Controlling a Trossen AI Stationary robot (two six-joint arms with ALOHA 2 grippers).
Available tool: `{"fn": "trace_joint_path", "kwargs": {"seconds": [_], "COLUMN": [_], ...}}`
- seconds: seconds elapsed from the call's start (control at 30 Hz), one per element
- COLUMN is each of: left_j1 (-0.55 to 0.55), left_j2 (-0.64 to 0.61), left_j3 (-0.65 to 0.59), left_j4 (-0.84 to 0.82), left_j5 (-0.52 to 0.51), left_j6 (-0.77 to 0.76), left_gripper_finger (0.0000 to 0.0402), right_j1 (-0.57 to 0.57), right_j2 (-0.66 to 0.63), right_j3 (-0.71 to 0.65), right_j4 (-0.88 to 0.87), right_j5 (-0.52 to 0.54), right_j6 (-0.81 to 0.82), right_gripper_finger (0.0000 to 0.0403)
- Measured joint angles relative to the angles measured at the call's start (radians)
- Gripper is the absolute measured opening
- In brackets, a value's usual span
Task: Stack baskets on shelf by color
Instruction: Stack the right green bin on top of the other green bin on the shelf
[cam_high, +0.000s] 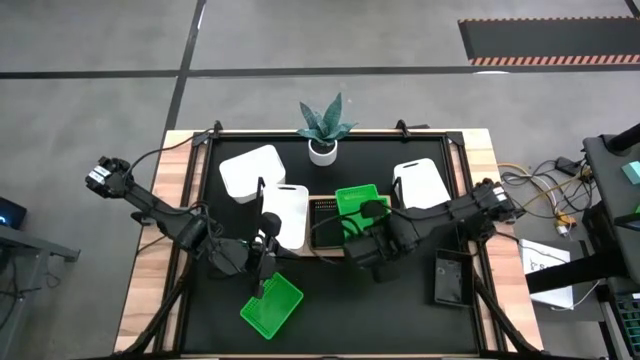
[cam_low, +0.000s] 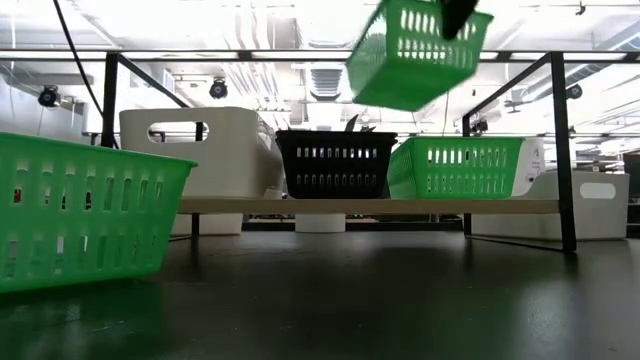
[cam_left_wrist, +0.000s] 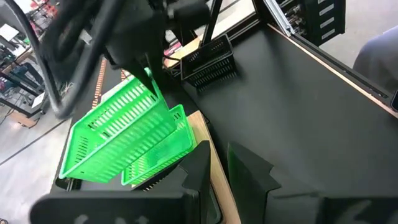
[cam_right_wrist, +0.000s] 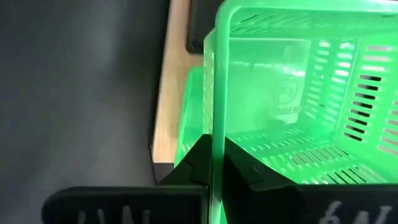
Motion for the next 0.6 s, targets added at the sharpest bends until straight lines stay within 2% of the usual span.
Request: {"fn": "trace_joint_path", "kwargs": {"seconds": [0.33,0.6], "left_j1": [0.0,0.0], "left_j2": [0.0,0.0], "left_j3": [0.0,0.0], "left_j4": [0.007,0.008], "left_j5": [0.0,0.0], "left_j6": [0.0,0.001], "left_gripper_finger": [0.004,0.004], "right_j1": [-0.016,-0.023], "right_j2": [-0.105,-0.119], "right_j3": [-0.26,-0.347], "right_j4": [0.141,0.198], "right_j5": [-0.002,-0.002], "right_j6": [0.05,0.062], "right_gripper_finger": [0.0008,0.0008]}}
